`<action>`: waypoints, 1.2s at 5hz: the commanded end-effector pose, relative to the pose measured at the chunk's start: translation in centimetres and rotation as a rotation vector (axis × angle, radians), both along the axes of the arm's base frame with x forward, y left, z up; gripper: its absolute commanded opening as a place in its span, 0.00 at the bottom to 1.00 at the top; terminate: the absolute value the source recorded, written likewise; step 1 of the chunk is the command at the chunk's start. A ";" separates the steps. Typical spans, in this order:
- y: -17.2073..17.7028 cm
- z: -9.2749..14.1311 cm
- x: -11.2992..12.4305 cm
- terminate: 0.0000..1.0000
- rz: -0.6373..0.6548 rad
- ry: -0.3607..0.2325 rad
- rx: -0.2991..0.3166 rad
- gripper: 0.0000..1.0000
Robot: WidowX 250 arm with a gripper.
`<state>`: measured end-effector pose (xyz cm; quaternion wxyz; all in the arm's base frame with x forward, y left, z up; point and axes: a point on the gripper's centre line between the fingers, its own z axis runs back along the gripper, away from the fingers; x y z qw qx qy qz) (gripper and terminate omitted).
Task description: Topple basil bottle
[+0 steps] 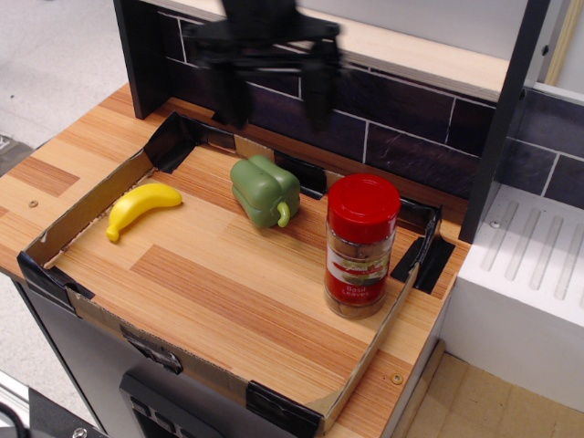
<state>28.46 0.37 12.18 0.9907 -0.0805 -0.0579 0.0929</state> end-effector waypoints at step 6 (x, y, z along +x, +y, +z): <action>-5.1 -2.4 2.0 0.00 0.151 -0.012 0.076 1.00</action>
